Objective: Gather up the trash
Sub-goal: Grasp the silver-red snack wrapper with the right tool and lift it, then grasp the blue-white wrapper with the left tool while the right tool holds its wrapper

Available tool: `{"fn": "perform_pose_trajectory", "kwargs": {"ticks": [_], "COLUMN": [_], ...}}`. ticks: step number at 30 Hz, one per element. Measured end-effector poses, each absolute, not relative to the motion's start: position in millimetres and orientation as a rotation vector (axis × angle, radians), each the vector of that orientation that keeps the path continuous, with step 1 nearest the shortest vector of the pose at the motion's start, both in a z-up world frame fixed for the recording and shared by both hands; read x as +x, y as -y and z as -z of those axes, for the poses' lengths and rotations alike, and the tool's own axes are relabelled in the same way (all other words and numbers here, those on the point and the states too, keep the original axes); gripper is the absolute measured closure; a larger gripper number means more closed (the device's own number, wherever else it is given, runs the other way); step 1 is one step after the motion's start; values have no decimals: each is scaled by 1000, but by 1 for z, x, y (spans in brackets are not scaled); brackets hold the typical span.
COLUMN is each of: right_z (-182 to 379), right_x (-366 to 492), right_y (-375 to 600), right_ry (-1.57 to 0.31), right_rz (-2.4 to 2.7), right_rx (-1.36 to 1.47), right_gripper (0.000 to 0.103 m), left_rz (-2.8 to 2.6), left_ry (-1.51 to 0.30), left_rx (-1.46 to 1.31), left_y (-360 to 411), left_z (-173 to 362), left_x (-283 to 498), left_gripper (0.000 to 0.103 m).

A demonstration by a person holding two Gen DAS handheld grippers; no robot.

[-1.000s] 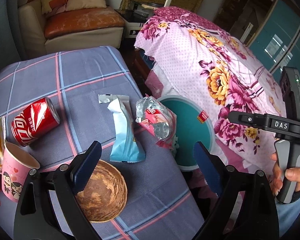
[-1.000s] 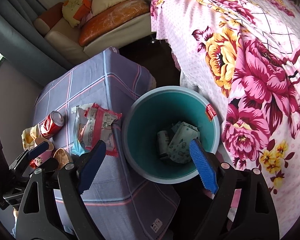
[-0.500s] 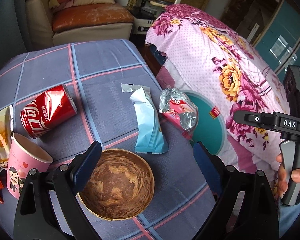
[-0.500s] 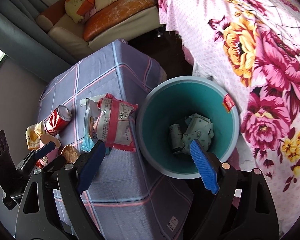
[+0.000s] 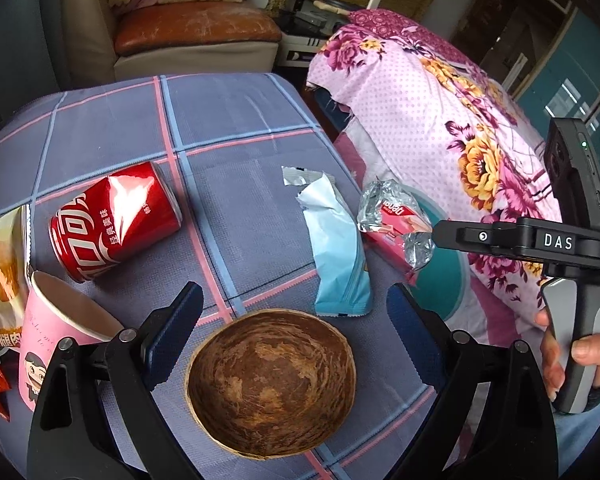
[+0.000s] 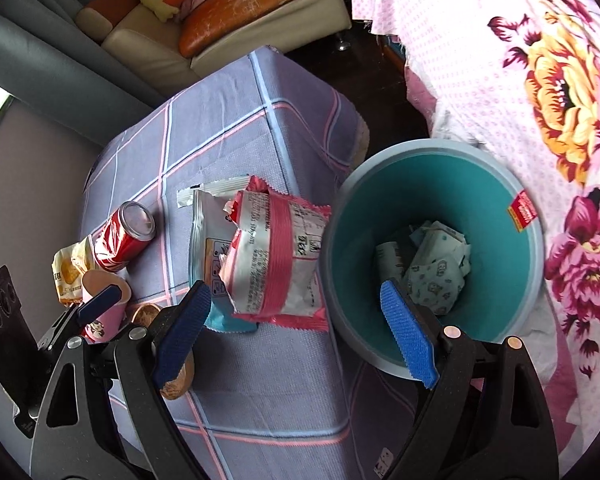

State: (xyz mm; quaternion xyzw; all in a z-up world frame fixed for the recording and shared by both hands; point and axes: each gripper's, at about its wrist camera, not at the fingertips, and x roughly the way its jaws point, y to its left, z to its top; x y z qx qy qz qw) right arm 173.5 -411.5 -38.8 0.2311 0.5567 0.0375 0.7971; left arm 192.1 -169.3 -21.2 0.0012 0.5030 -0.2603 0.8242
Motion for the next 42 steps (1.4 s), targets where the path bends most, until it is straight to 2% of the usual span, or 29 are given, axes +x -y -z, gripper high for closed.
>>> {"fn": "perform_pose_trajectory", "kwargs": {"ticks": [11, 12, 14, 24, 31, 34, 36, 38, 41, 42], "right_z": [57, 56, 57, 41, 28, 26, 23, 20, 18, 17], "right_x": [198, 198, 200, 189, 173, 165, 158, 154, 148, 146], "right_y": [395, 395, 392, 396, 425, 437, 446, 453, 460, 462], "right_ry": [-1221, -1214, -1225, -1180, -1149, -1139, -1125, -1116, -1106, -1106], "right_rz": [-135, -135, -143, -143, -84, -68, -59, -53, -41, -38], "right_rx": [555, 550, 530, 508, 501, 516, 521, 527, 530, 532], "right_gripper": [22, 25, 57, 59, 59, 59, 59, 59, 59, 59], "left_rz": [557, 557, 558, 583, 623, 628, 626, 621, 606, 602], "left_ry": [-1062, -1064, -1067, -1079, -1108, -1129, -1147, -1163, -1187, -1192], "left_rx": [-45, -48, -47, 15, 103, 148, 155, 155, 148, 147], "left_y": [153, 153, 153, 173, 214, 232, 239, 243, 246, 248], "left_z": [20, 20, 21, 23, 29, 36, 42, 47, 55, 57], "left_x": [201, 201, 201, 197, 204, 208, 212, 215, 218, 218], "left_gripper": [10, 10, 10, 10, 10, 21, 32, 35, 52, 65]}}
